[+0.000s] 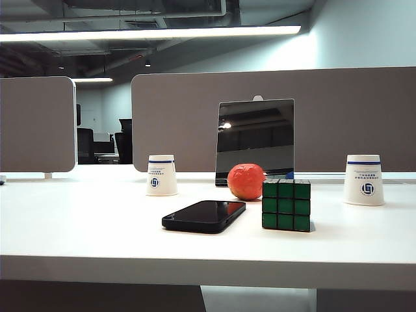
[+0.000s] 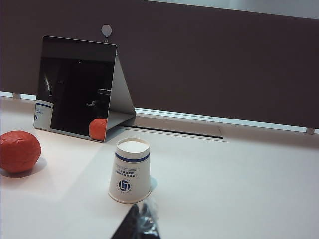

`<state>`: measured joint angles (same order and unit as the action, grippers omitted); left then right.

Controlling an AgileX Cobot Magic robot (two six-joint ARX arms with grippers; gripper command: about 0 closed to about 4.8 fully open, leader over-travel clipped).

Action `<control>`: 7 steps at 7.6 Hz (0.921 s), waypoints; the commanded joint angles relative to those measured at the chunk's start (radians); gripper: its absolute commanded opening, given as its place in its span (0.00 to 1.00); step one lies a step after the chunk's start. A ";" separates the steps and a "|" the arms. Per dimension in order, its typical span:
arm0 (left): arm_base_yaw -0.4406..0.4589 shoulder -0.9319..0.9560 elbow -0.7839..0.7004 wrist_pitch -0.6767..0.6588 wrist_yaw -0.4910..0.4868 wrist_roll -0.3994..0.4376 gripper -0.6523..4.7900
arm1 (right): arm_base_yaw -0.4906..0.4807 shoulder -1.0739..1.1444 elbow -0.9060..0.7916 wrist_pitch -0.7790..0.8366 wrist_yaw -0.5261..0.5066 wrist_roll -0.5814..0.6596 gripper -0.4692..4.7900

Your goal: Carefully pick up the cup on the right and stack it on top of the cup on the left.

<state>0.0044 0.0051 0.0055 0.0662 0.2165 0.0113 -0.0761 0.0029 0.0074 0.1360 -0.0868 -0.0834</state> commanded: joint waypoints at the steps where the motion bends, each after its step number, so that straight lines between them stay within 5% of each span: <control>1: 0.000 0.000 0.002 0.009 0.007 0.007 0.11 | 0.000 -0.002 -0.002 -0.005 0.003 0.012 0.08; 7: 0.000 0.000 0.002 0.009 0.008 -0.012 0.11 | 0.000 -0.002 -0.001 0.049 0.003 0.057 0.08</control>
<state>0.0044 0.0051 0.0055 0.0662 0.2172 0.0032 -0.0761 0.0029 0.0074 0.1322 -0.0864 -0.0368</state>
